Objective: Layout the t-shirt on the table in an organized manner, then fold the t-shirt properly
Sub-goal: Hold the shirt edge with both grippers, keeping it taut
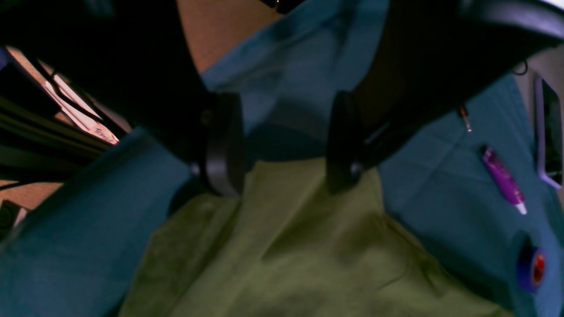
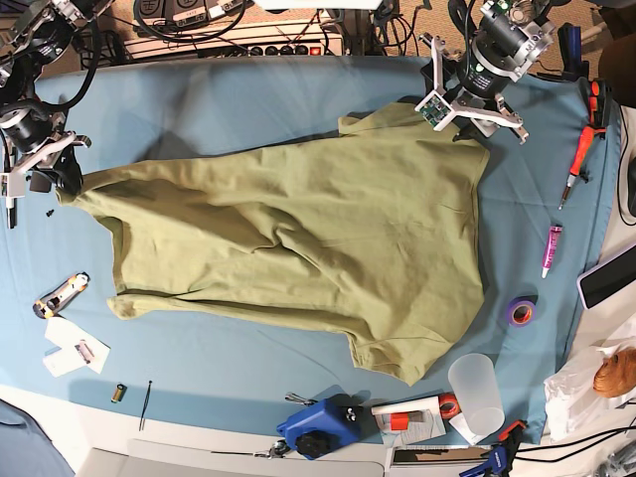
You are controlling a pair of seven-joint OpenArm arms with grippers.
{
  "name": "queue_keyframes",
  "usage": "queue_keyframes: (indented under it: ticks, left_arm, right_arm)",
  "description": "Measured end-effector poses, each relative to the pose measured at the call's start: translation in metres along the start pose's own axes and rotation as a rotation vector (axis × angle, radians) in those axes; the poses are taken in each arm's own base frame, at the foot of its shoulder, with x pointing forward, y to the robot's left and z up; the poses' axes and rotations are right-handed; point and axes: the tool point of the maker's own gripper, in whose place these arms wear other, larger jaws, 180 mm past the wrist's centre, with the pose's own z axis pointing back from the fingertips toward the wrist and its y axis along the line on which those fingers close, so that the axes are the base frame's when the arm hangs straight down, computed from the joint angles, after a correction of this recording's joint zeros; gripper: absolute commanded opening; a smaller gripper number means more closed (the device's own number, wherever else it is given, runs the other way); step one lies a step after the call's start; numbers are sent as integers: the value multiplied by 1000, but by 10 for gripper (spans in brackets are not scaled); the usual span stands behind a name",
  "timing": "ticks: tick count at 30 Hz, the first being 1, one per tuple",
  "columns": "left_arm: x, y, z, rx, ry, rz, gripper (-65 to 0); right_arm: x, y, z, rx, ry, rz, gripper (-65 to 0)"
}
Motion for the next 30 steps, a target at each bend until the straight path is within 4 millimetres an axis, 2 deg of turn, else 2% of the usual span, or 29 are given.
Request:
queue_keyframes:
  ticks: [3, 9, 12, 18, 22, 26, 30]
  left_arm:
    - [0, -2, 0, -10, -2, 9, -450]
    - [0, -2, 0, -10, -2, 9, -609]
    - [0, -2, 0, -10, -2, 9, -650]
    - [0, -1, 0, -7, 2, 13, -650]
    - [-3, 3, -1, 38, 31, 82, -650]
    - [8, -8, -4, 30, 15, 161, -650]
    - [17, -11, -8, 45, -15, 196, -650]
  right_arm:
    - [0, 0, 0, 0, 0, 0, -650]
    - [0, 0, 0, 0, 0, 0, -650]
    - [0, 0, 0, 0, 0, 0, -650]
    - [0, 0, 0, 0, 0, 0, -650]
    - [0, 0, 0, 0, 0, 0, -650]
    - [0, 0, 0, 0, 0, 0, -650]
    - [0, 0, 0, 1, 0, 0, -650]
